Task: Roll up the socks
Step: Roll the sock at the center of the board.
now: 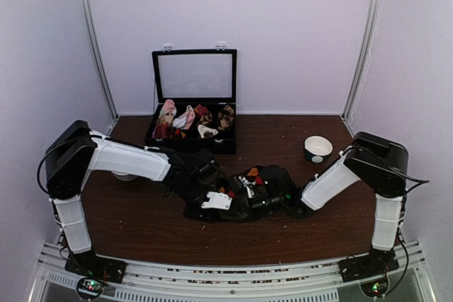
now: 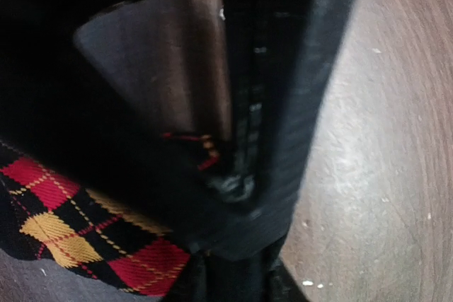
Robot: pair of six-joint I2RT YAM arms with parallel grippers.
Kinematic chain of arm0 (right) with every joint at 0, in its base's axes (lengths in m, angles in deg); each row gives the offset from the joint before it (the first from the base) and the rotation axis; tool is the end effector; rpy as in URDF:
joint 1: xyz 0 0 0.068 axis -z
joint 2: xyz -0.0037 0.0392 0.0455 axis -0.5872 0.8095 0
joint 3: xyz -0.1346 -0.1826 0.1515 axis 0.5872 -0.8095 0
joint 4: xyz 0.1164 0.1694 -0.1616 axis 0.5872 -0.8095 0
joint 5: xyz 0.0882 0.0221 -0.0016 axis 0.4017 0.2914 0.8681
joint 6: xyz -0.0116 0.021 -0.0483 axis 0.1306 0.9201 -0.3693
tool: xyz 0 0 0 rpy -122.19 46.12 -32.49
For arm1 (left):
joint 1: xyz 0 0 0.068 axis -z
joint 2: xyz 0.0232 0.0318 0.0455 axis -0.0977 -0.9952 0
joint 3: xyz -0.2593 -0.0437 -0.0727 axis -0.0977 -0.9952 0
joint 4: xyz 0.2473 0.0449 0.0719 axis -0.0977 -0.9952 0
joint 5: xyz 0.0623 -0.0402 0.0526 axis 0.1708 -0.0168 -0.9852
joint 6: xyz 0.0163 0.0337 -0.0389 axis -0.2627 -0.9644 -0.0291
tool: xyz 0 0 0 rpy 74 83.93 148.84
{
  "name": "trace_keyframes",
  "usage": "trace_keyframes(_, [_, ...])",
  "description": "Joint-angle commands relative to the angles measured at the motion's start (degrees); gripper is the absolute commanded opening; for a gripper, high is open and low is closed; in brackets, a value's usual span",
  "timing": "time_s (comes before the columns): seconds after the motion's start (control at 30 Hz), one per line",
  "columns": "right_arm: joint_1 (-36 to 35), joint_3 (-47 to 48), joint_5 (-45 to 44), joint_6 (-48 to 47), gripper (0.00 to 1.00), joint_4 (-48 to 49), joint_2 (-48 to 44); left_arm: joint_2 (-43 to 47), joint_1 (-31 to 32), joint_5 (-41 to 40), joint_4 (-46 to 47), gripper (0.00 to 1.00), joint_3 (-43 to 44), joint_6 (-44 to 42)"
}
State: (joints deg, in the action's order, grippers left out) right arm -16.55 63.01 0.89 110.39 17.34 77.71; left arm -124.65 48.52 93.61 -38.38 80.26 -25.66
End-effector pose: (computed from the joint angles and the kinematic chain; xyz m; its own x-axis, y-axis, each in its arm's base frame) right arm 0.1984 0.2984 0.1058 -0.9086 -0.2565 -0.3295 -0.3928 0.2572 0.8829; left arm 0.2039 -0.2961 0.1420 0.1248 0.9218 -0.3671 0.9920 -0.1233 0.0275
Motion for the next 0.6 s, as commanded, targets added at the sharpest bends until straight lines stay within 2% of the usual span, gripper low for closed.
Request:
trace_keyframes(0.0, [0.8,-1.4,-1.0,-0.7,0.0,0.4,-0.9,-2.1,0.4,-2.1,-0.3,0.24,1.1,1.6])
trace_keyframes(0.13, [0.8,-1.0,-3.7,-6.7,0.0,-8.0,-2.9,-1.9,0.4,0.9,-2.3,0.23,1.6,1.5])
trace_keyframes(0.17, [0.6,-1.0,-5.2,-9.2,0.03,-10.4,-3.9,-2.0,0.3,1.8,-3.0,0.23,1.6,1.3])
trace_keyframes(0.23, [0.0,-1.9,-9.8,-15.1,0.25,-15.8,-7.7,-2.1,0.3,3.7,-4.4,0.23,2.1,0.8])
trace_keyframes(0.3, [-0.7,-3.7,-14.3,-20.5,0.34,-18.7,-11.9,-2.6,0.2,6.0,-6.7,0.23,3.2,-0.1])
trace_keyframes(0.43, [-2.9,-8.2,-21.6,-30.4,0.41,-23.2,-20.1,-5.2,-1.1,12.5,-13.2,0.23,7.3,-1.1])
trace_keyframes(0.57, [-6.6,-11.1,-30.2,-36.2,0.48,-29.3,-25.5,-8.5,-3.3,17.5,-17.9,0.24,11.6,-1.2])
